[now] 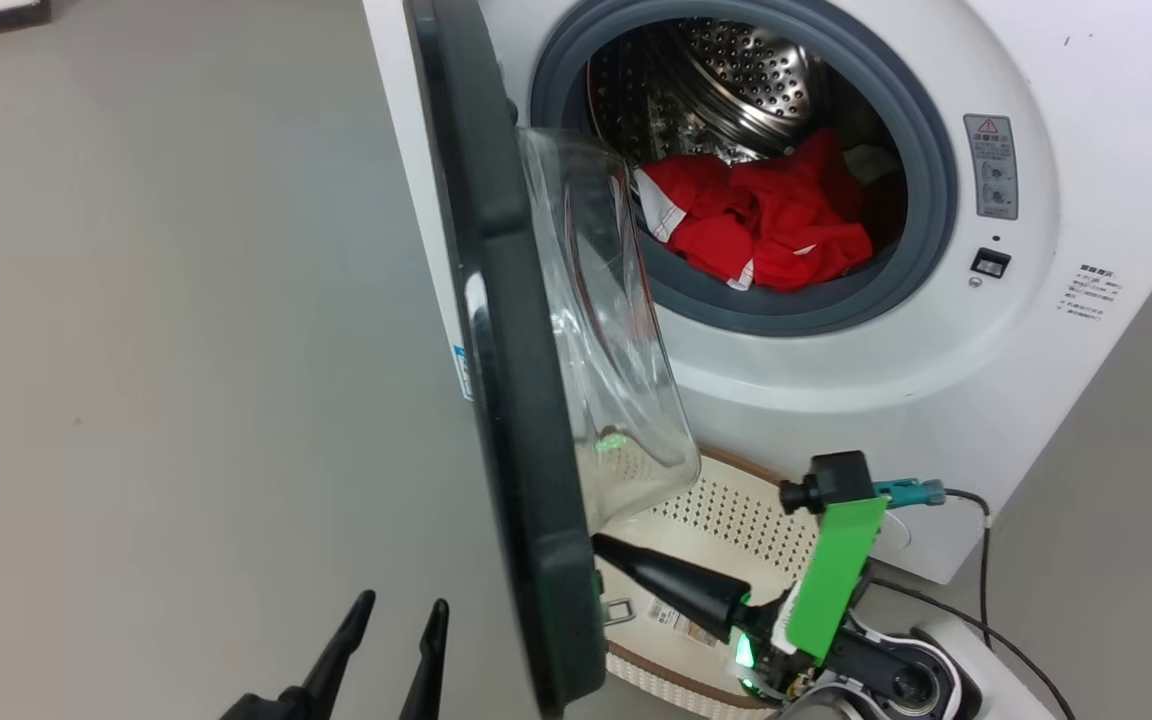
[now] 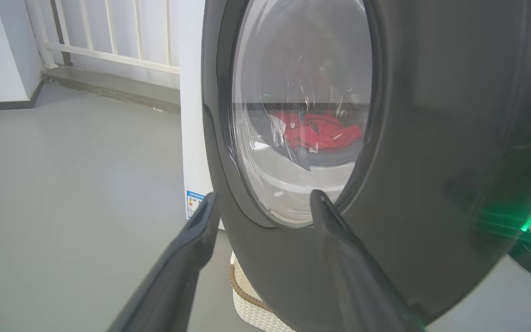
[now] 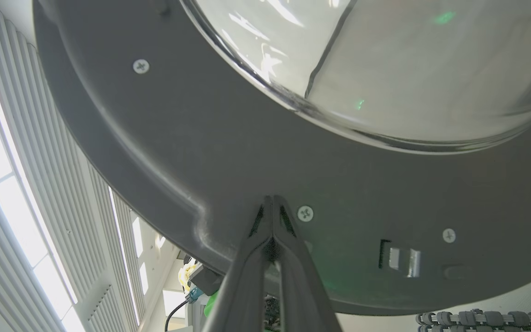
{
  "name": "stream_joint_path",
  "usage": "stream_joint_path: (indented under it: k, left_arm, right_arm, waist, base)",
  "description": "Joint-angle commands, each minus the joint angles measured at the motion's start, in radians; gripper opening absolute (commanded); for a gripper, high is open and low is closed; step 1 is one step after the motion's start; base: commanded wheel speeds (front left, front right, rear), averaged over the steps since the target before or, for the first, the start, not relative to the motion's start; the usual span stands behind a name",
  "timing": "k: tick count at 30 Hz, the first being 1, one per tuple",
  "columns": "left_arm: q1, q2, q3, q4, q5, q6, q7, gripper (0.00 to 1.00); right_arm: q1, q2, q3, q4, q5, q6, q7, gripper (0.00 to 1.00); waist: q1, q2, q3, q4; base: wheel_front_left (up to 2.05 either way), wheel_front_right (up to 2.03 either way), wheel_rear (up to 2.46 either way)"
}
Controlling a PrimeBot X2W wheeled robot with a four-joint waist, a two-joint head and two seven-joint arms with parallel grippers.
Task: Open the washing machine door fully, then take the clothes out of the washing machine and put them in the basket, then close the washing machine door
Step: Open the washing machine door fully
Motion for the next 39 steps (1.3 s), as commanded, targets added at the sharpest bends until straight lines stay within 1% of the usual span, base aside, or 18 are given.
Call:
stream_joint_path:
  k: [1,4,7,16,24,25,26,27,29,39]
  left_arm:
    - [-0.007,0.006,0.036,-0.029,0.007,0.007,-0.012,1.00]
    - [-0.005,0.006,0.055,-0.046,0.004,0.031,-0.012,1.00]
    - [-0.006,0.006,0.060,-0.059,-0.001,0.041,-0.012,1.00]
    - [-0.006,0.006,0.062,-0.076,-0.009,0.050,-0.012,1.00]
    - [-0.008,0.006,0.064,-0.079,-0.009,0.055,-0.012,1.00]
    - [-0.008,0.006,0.064,-0.079,-0.009,0.055,-0.012,1.00]
    - [-0.008,0.006,0.064,-0.078,-0.009,0.054,-0.012,1.00]
    - [-0.008,0.006,0.065,-0.077,-0.008,0.054,-0.012,1.00]
    - [-0.009,0.006,0.066,-0.074,-0.007,0.052,-0.012,1.00]
    - [-0.015,0.006,0.070,-0.049,0.003,0.037,-0.012,1.00]
  right_arm:
    - [-0.039,0.016,0.023,-0.033,0.012,0.001,-0.003,0.00]
    - [-0.063,0.016,0.060,-0.032,0.020,0.001,-0.012,0.00]
    - [-0.080,0.016,0.082,-0.030,0.026,0.001,-0.019,0.00]
    - [-0.109,0.016,0.123,-0.021,0.039,0.001,-0.032,0.00]
    - [-0.117,0.016,0.128,-0.012,0.037,0.001,-0.045,0.00]
    - [-0.115,0.016,0.126,-0.011,0.033,0.001,-0.046,0.04]
    - [-0.114,0.016,0.124,-0.008,0.029,0.001,-0.048,0.18]
    - [-0.112,0.016,0.121,-0.005,0.022,0.001,-0.052,0.36]
    - [-0.107,0.016,0.113,0.001,0.011,0.001,-0.062,1.00]
    - [-0.031,0.008,0.048,0.036,-0.065,0.001,-0.103,1.00]
  waist:
    - [0.0000,0.0000,0.004,0.003]
    - [0.0000,0.0000,0.014,0.008]
    - [0.0000,0.0000,0.022,0.012]
    - [0.0000,0.0000,0.034,0.017]
    - [0.0000,0.0000,0.034,0.016]
    - [0.0000,0.0000,0.033,0.015]
    - [0.0000,0.0000,0.032,0.015]
    - [0.0000,0.0000,0.030,0.014]
    - [0.0000,0.0000,0.028,0.013]
    - [0.0000,0.0000,0.006,0.001]
  base:
    - [0.00,0.00,0.00]
    - [0.00,0.00,0.00]
    - [0.00,0.00,0.00]
    - [0.00,0.00,0.00]
    - [0.00,0.00,0.00]
    - [0.00,0.00,0.00]
    - [0.00,0.00,0.00]
    - [0.00,0.00,0.00]
    - [0.00,0.00,0.00]
    - [0.00,0.00,0.00]
